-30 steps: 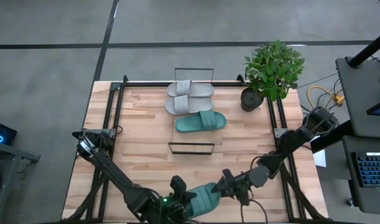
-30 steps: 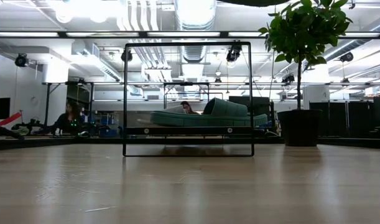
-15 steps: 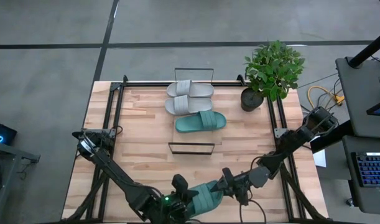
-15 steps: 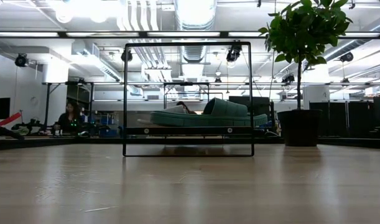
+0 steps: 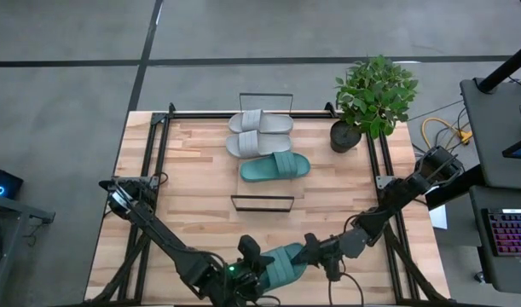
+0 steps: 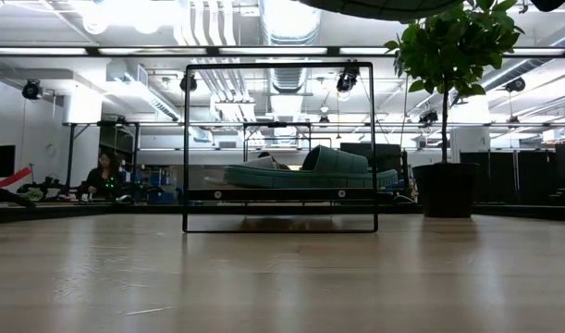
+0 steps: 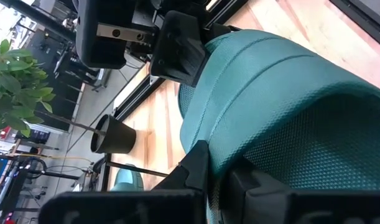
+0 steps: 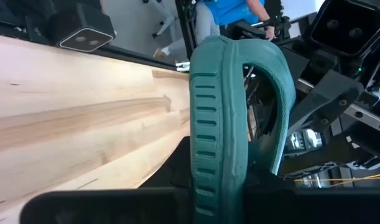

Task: Pick and place slides into the shelf
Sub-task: Put the green slipper on the shelf

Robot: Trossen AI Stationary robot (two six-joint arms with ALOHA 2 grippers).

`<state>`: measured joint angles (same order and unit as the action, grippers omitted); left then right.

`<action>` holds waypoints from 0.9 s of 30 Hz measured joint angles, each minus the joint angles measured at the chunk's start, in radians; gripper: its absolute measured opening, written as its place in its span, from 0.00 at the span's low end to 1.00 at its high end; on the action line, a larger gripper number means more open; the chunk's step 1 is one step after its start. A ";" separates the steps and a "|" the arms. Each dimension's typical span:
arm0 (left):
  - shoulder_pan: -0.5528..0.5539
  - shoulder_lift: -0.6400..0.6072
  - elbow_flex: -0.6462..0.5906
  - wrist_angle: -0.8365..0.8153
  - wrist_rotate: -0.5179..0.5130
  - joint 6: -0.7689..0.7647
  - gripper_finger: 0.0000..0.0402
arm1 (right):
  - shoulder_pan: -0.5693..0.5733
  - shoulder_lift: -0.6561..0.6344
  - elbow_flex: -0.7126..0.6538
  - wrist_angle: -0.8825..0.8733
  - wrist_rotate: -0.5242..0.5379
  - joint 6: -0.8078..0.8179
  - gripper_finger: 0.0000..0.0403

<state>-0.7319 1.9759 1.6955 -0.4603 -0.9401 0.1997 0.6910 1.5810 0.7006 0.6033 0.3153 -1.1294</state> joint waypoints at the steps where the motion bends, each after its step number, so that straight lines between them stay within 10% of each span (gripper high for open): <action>1: 0.000 0.000 0.000 0.001 0.000 -0.001 0.00 | 0.000 0.000 0.000 0.000 0.000 0.000 0.07; 14: -0.018 -0.080 -0.001 -0.126 -0.040 -0.051 0.38 | 0.003 -0.003 0.000 0.030 0.196 0.025 0.07; 27: -0.093 -0.332 -0.036 -0.563 -0.040 -0.742 0.59 | 0.003 -0.038 -0.002 0.086 0.480 -0.038 0.07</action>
<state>-0.8249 1.6441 1.6592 -1.0233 -0.9798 -0.5426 0.6942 1.5425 0.6987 0.6894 0.7954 -1.1676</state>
